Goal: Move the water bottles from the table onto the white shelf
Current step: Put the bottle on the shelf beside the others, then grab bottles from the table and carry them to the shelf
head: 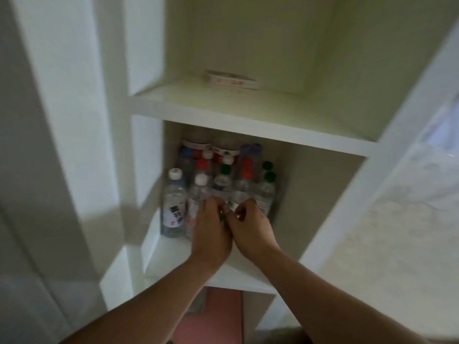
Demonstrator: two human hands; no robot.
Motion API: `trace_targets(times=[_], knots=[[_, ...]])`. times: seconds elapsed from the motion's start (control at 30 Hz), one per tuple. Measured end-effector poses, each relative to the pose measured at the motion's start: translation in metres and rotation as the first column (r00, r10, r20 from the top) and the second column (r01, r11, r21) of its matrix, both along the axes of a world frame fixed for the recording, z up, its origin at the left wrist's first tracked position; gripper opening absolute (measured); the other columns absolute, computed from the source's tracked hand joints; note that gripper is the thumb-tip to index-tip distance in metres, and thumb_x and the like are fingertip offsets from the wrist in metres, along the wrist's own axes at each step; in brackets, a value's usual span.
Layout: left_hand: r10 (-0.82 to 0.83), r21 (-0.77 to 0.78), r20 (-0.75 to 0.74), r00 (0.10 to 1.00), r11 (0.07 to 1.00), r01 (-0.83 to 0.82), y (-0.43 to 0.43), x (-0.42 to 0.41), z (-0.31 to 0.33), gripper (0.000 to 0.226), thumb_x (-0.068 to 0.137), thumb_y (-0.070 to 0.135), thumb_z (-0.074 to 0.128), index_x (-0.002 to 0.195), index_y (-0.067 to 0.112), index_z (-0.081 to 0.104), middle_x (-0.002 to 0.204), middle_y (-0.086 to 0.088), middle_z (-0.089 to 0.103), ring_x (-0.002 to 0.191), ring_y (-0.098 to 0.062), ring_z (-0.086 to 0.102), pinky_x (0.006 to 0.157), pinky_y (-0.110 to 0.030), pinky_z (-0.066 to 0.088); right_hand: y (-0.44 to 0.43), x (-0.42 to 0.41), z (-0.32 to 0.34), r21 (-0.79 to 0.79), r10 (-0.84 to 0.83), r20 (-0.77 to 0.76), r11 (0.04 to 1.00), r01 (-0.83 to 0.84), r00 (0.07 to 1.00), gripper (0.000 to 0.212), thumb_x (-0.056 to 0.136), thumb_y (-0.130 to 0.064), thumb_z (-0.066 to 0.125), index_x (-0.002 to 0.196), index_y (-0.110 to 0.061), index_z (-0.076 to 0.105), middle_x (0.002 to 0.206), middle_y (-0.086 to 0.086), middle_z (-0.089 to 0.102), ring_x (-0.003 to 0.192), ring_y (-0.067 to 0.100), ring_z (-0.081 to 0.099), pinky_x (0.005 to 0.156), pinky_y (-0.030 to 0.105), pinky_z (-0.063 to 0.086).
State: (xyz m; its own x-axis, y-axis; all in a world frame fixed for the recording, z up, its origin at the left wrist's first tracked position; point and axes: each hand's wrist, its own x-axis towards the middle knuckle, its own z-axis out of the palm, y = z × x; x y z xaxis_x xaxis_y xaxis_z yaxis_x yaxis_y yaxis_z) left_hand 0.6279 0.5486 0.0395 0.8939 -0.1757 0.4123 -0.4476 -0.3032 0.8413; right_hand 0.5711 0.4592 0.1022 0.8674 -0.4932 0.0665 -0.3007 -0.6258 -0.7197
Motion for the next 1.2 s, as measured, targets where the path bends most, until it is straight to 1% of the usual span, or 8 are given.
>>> trace_targets(times=[0.13,0.23,0.4,0.5,0.63,0.8,1.0,1.2], knots=[[-0.118,-0.091,0.072,0.990,0.988,0.124,-0.016,-0.050,0.034,0.020,0.098,0.006,0.065,0.091,0.020,0.052,0.085,-0.001,0.056,0.077,-0.021,0.056,0.068,-0.041,0.050,-0.022,-0.099,0.012,-0.142,0.063,0.068,0.988,-0.053,0.996,0.039,0.105,-0.057,0.052,0.082,-0.026,0.045,0.079,-0.007,0.056,0.071,0.016,0.054,0.061,0.036,0.039],[-0.305,-0.015,0.153,0.940,0.950,0.311,-0.050,-0.113,0.034,0.036,0.097,0.010,0.069,0.077,0.021,0.040,0.067,0.001,0.043,0.061,-0.021,0.045,0.057,-0.038,0.040,-0.069,-0.179,0.001,-0.186,0.070,-0.032,0.980,-0.074,0.997,0.045,0.104,-0.056,0.051,0.073,-0.026,0.040,0.074,-0.007,0.050,0.070,0.016,0.048,0.067,0.038,0.041],[-0.594,0.115,0.070,0.802,0.803,0.585,-0.164,-0.205,0.011,0.048,0.096,0.018,0.072,0.070,0.023,0.032,0.060,0.006,0.033,0.055,-0.014,0.034,0.054,-0.024,0.032,-0.185,-0.316,-0.034,-0.273,-0.282,-0.126,0.932,0.240,0.951,0.047,0.096,-0.043,0.069,0.067,-0.025,0.036,0.066,-0.007,0.046,0.066,0.015,0.041,0.068,0.039,0.043],[-0.736,0.161,-0.046,0.676,0.662,0.732,-0.241,-0.261,0.004,0.044,0.098,0.029,0.071,0.069,0.021,0.040,0.059,0.006,0.044,0.056,-0.011,0.040,0.055,-0.027,0.036,-0.253,-0.400,-0.053,-0.271,-0.528,-0.073,0.827,0.492,0.846,0.045,0.090,-0.039,0.069,0.064,-0.021,0.038,0.057,-0.003,0.044,0.060,0.016,0.041,0.063,0.042,0.046],[-0.843,0.263,-0.186,0.505,0.453,0.852,-0.339,-0.346,-0.008,0.028,0.101,0.041,0.067,0.082,0.023,0.056,0.077,0.007,0.065,0.072,-0.011,0.061,0.063,-0.028,0.046,-0.333,-0.507,-0.080,-0.233,-0.684,-0.116,0.724,0.650,0.720,0.045,0.094,-0.043,0.072,0.066,-0.022,0.042,0.060,-0.005,0.049,0.061,0.016,0.046,0.065,0.043,0.049],[-0.840,0.243,-0.399,0.368,0.291,0.926,-0.468,-0.452,-0.038,0.014,0.098,0.033,0.073,0.102,0.022,0.065,0.093,0.006,0.071,0.083,-0.011,0.064,0.079,-0.029,0.052,-0.452,-0.618,-0.122,-0.134,-0.789,-0.193,0.610,0.781,0.583,0.034,0.094,-0.043,0.073,0.076,-0.020,0.055,0.072,-0.005,0.062,0.072,0.019,0.059,0.070,0.039,0.050],[-0.802,0.251,-0.475,0.363,0.271,0.929,-0.624,-0.546,-0.083,0.020,0.095,0.026,0.074,0.109,0.018,0.063,0.094,0.004,0.067,0.085,-0.015,0.061,0.080,-0.028,0.048,-0.605,-0.685,-0.157,-0.084,-0.829,-0.183,0.549,0.832,0.529,0.028,0.091,-0.046,0.075,0.091,-0.023,0.059,0.089,-0.007,0.066,0.083,0.018,0.063,0.066,0.032,0.047],[-0.758,0.261,-0.516,0.398,0.303,0.917,-0.706,-0.583,-0.129,0.016,0.095,0.030,0.073,0.106,0.026,0.062,0.091,0.008,0.066,0.085,-0.013,0.062,0.079,-0.028,0.049,-0.708,-0.692,-0.190,0.005,-0.840,-0.210,0.510,0.860,0.500,0.082,0.082,-0.051,0.086,0.143,-0.012,0.048,0.139,0.007,0.056,0.122,0.026,0.061,0.100,0.046,0.056]])
